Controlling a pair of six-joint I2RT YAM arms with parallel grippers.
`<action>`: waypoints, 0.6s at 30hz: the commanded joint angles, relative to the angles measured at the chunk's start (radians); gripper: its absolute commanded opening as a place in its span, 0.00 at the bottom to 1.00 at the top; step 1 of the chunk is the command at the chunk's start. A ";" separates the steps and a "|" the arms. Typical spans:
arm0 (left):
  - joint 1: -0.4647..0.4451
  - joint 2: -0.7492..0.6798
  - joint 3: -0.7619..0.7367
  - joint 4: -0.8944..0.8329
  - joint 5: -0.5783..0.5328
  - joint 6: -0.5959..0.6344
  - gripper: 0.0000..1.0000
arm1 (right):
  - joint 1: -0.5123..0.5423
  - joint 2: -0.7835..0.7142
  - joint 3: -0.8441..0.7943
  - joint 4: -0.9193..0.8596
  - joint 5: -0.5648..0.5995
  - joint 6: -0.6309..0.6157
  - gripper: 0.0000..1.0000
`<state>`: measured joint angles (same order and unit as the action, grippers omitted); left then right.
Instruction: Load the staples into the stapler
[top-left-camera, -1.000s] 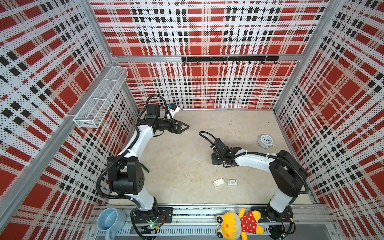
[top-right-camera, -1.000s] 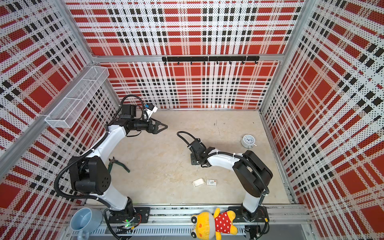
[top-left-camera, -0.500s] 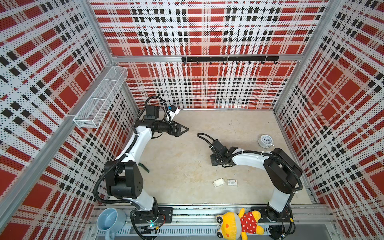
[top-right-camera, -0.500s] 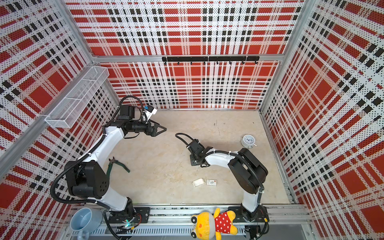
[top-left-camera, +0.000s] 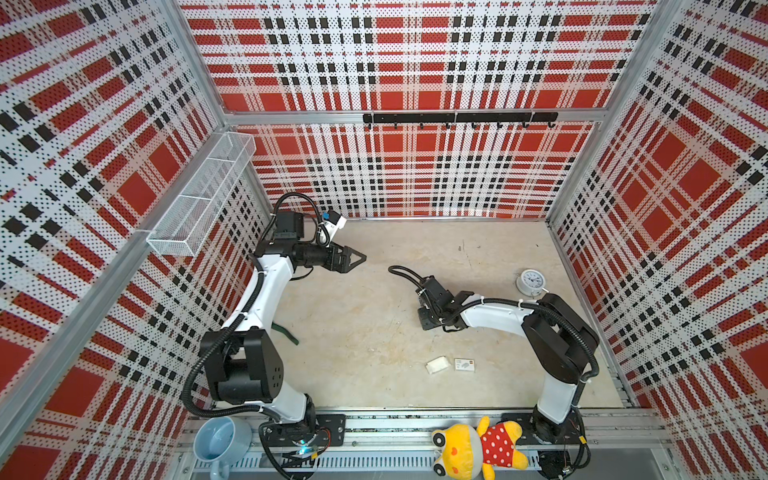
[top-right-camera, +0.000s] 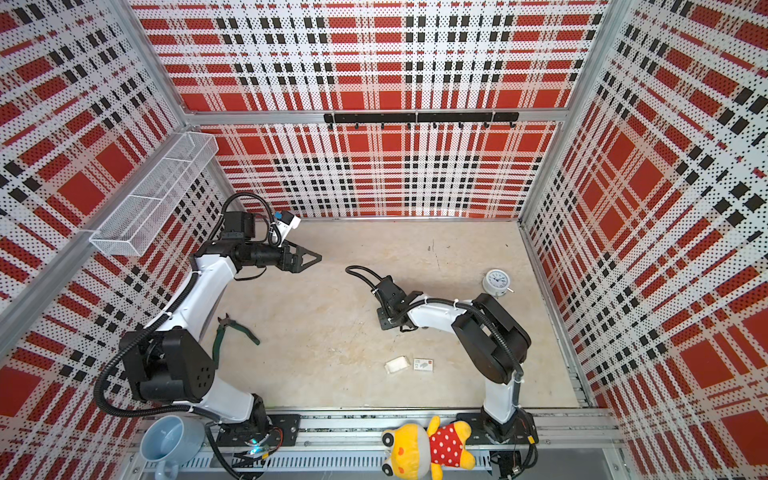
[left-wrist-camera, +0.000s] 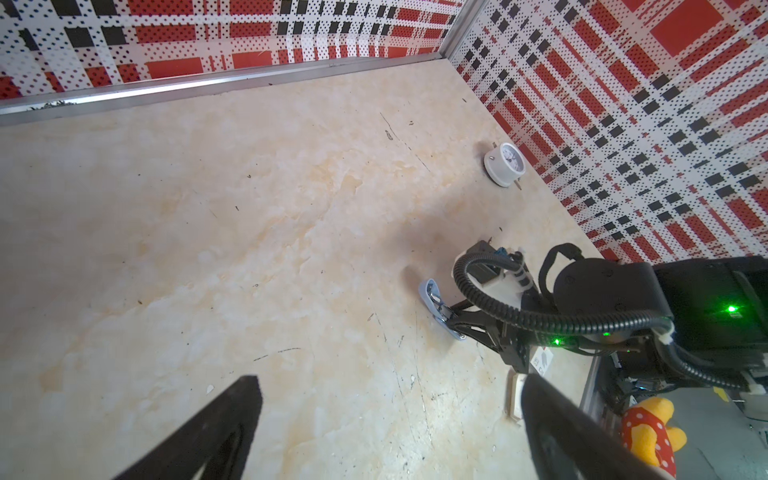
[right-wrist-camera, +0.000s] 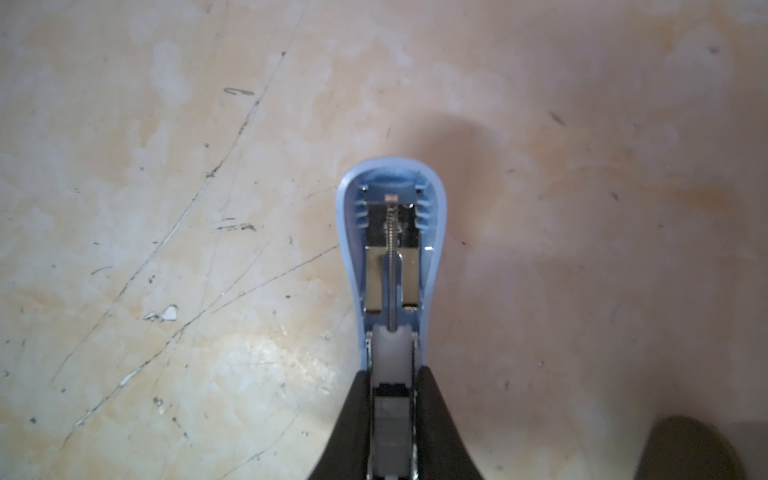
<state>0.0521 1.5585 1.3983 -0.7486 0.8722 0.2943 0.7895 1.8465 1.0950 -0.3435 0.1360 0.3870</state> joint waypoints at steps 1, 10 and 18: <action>0.027 -0.035 0.038 -0.043 0.025 0.020 1.00 | -0.003 0.037 0.023 0.028 -0.064 -0.089 0.19; 0.049 -0.073 0.042 -0.107 0.045 0.153 1.00 | 0.014 0.065 0.063 0.065 -0.240 -0.223 0.23; 0.055 -0.082 0.041 -0.147 0.056 0.186 0.99 | 0.058 0.135 0.141 0.000 -0.250 -0.270 0.28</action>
<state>0.0952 1.5005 1.4147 -0.8581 0.9043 0.4431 0.8307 1.9526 1.2186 -0.3122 -0.0944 0.1619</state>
